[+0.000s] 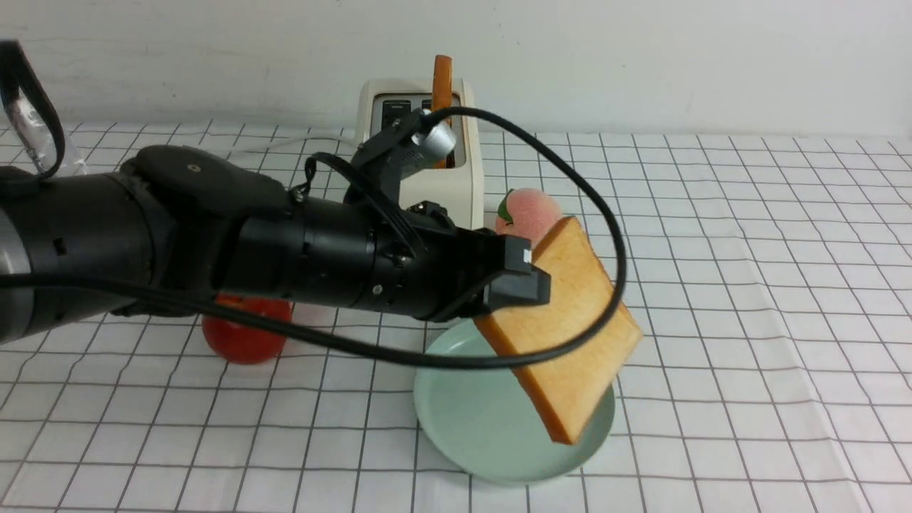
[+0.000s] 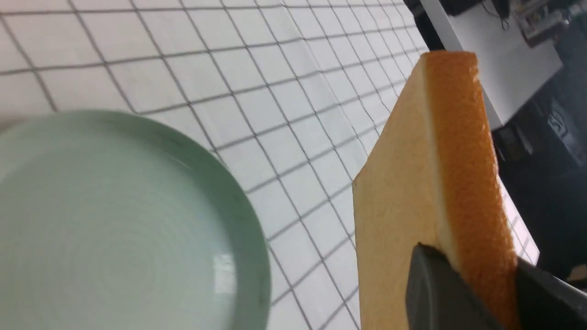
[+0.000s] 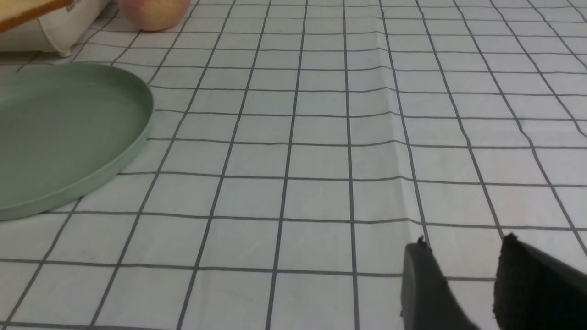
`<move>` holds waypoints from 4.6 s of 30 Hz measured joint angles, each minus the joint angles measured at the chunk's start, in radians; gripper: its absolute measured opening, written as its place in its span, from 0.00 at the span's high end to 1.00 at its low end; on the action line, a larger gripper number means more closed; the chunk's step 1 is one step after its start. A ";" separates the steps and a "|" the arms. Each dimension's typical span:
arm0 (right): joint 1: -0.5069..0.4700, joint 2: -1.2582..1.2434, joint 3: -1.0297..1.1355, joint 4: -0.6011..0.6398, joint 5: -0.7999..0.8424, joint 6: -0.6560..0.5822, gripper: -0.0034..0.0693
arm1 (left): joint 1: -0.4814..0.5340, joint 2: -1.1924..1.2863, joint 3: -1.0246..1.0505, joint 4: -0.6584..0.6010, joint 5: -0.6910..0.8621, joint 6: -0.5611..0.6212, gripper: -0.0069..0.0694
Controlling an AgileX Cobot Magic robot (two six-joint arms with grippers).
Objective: Take toasted bread from bread machine on white checkered table place on plate.
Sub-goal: 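Place the slice of bread on the plate with the left gripper, then grasp the toast slice in the toaster and pull it up out of the slot with the right gripper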
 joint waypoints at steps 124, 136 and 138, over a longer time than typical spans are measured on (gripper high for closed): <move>0.008 0.031 -0.085 0.562 -0.224 0.109 0.69 | 0.011 -1.313 0.770 0.295 -0.480 0.000 0.93; 0.034 0.896 -0.892 0.473 0.618 -0.170 0.95 | 0.011 -1.313 0.770 0.290 -0.492 0.000 0.93; 0.050 1.029 -1.012 0.439 0.664 -0.166 0.95 | 0.011 -1.313 0.770 0.290 -0.492 0.000 0.93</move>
